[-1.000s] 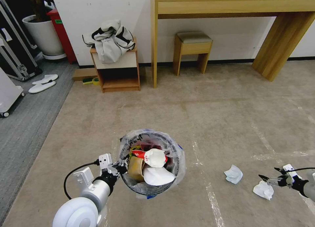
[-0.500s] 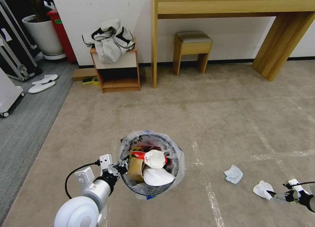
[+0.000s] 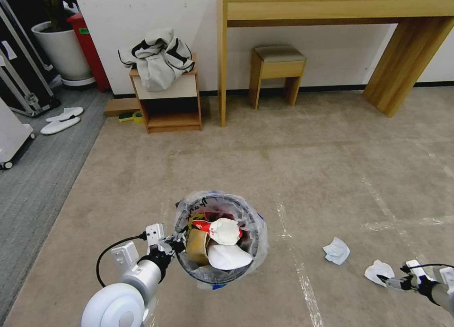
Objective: Pick up the trash bin and place the garbage on the floor into it.
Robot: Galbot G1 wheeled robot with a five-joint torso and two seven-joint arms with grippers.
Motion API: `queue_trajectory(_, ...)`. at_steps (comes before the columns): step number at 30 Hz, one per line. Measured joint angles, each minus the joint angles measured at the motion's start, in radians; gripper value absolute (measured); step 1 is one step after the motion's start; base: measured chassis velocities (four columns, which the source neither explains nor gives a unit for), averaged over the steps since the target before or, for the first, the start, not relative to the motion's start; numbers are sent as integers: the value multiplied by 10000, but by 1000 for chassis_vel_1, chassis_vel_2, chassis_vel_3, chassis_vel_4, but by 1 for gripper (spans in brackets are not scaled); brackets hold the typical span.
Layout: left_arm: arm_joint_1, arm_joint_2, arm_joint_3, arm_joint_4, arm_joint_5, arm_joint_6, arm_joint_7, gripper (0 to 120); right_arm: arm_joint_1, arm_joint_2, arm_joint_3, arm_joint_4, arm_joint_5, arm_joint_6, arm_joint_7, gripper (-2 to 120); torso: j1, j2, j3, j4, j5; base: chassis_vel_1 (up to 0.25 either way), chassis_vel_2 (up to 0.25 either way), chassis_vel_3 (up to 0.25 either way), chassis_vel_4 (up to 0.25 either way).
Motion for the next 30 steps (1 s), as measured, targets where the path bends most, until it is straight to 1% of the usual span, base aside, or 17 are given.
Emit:
queue_trajectory(5,-23,-4,31,62,7,-7,2,1,136,114,-42,-139,17,-44,218,100,0,0,0,-7,-2,0,0,0,0)
queue_trajectory(8,-49,-16,29,96,14,-25,1,1,202,228,-66,-250,15,-108,453,100,0,0,0,-3,1,0,0,0,0)
queue_trajectory(14,-68,-9,12,123,7,-37,1,1,263,380,-81,-484,-6,-325,996,100,0,0,0,-7,0,0,0,0,0)
queue_trajectory(18,-103,13,10,159,-2,-47,11,1,378,532,-111,-680,42,-452,1265,100,0,0,0,-4,-1,0,0,0,0)
queue_trajectory(27,-171,52,11,211,-72,-54,16,1,748,815,-182,-993,-248,-479,1544,100,0,0,1,-2,0,0,0,0,0)
queue_trajectory(30,-164,62,2,223,-75,-62,28,1,831,867,-200,-1096,-249,-480,1603,100,0,0,0,-5,0,0,0,0,0)
